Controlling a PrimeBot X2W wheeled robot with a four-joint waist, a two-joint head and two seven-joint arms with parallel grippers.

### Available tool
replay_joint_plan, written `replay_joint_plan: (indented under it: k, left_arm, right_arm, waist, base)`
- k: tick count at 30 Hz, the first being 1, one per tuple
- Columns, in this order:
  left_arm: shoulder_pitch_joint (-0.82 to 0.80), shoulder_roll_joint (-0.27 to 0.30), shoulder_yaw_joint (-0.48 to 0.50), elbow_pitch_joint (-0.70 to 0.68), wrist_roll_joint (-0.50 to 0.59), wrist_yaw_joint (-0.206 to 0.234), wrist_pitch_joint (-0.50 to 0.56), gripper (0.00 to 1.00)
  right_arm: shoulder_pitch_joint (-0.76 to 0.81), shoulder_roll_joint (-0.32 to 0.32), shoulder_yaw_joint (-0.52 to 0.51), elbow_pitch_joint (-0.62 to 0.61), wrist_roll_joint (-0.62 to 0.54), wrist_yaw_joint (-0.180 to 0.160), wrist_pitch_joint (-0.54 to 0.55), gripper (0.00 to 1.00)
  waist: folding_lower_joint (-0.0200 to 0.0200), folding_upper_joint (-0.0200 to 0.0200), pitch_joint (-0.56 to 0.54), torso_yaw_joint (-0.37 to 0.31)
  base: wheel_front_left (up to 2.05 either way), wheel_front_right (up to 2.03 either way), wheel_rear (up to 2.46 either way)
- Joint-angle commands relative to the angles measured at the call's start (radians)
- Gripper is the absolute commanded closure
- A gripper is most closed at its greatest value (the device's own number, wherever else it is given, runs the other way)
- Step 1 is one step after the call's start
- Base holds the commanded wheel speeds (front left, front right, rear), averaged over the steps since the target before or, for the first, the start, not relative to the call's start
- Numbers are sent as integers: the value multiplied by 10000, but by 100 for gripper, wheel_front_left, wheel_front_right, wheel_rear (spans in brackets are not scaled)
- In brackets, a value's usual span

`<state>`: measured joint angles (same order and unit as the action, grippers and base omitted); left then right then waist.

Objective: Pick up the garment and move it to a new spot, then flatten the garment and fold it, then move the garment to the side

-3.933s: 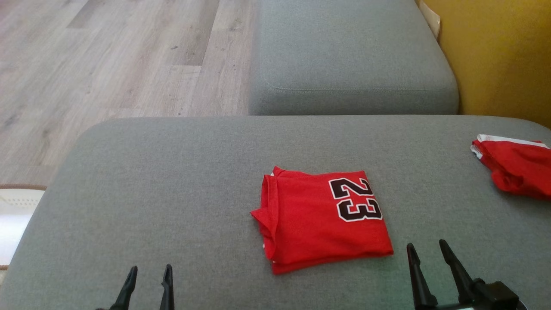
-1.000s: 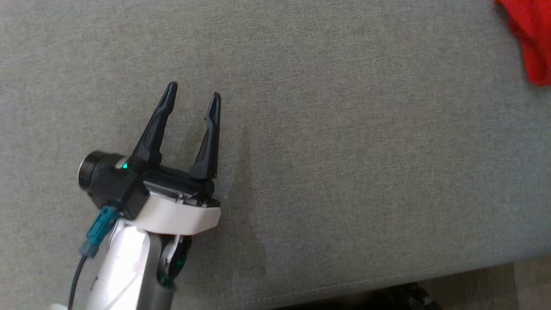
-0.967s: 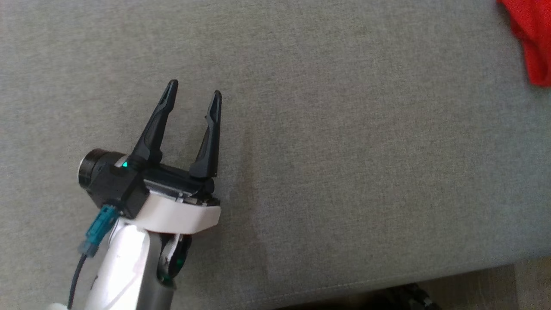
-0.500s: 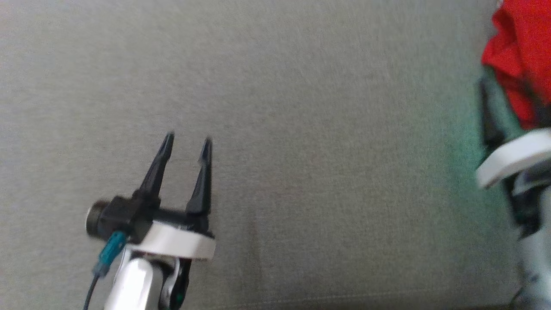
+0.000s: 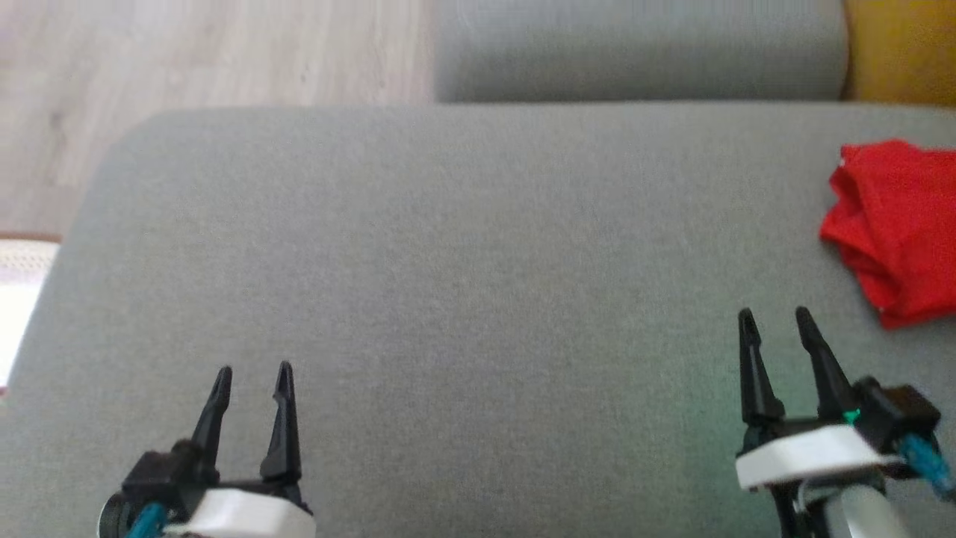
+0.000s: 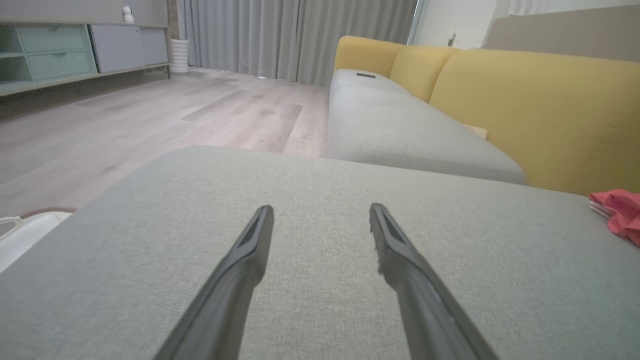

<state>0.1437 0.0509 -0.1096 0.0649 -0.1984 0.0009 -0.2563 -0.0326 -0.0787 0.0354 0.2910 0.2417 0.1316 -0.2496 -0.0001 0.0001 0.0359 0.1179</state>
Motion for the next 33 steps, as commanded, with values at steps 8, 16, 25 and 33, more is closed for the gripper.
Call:
replay_joint_plan:
  k: [8, 16, 25, 33]
  left_arm:
    - [360, -7, 498, -1080, 559, -517, -55, 0]
    - [727, -7, 579, -1086, 566, -689, -55, 0]
    - [1132, 0, 245, -623, 460, -725, 0, 100]
    - [1053, 22, 256, -264, -296, -718, 125, 100]
  right_arm:
    - [1633, 268, -179, -1861, -1383, -9, -120, 0]
    - [2015, 282, 39, -1886, -995, -9, -121, 0]
    - [2319, 355, -209, -1527, -841, 0, -12, 100]
    - [2214, 331, -182, -1200, -104, 0, 135, 100]
  waist:
    - [1, -1, -947, 214]
    - [1, -1, -1067, 69]
    - [1, -1, -1044, 48]
    - [1, -1, -1007, -14]
  base:
    - [0, 0, 0]
    - [0, 0, 0]
    - [0, 0, 0]
    - [0, 0, 0]
